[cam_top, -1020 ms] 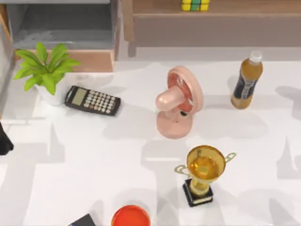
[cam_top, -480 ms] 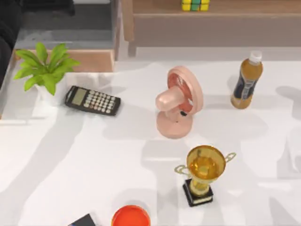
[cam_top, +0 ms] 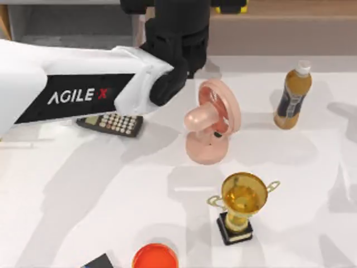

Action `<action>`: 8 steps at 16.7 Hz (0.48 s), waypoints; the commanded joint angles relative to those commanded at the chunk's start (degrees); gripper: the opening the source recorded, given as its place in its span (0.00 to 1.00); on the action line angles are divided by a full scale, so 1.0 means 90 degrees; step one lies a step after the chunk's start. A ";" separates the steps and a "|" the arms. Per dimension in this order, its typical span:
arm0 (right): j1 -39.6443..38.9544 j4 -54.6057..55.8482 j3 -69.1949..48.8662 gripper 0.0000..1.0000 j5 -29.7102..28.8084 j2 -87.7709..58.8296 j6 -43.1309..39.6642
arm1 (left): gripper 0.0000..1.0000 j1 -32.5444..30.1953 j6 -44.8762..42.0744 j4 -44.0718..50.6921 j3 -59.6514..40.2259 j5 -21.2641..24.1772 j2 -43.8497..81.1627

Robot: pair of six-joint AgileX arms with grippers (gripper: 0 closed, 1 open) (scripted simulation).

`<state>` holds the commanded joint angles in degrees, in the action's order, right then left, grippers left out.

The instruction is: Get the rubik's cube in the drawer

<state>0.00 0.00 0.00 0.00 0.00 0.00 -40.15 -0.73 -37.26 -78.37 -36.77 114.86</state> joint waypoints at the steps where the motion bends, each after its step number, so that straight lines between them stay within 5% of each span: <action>1: 0.0000 0.0000 0.0000 1.00 0.0000 0.0000 0.0000 | 1.00 -0.0162 -0.0003 -0.0168 -0.0356 -0.0166 0.0545; 8: 0.0000 0.0000 0.0000 1.00 0.0000 0.0000 0.0000 | 1.00 -0.0756 -0.0015 -0.0825 -0.1738 -0.0826 0.2579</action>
<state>0.00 0.00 0.00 0.00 0.00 0.00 -46.96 -0.87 -44.69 -94.00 -44.20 138.07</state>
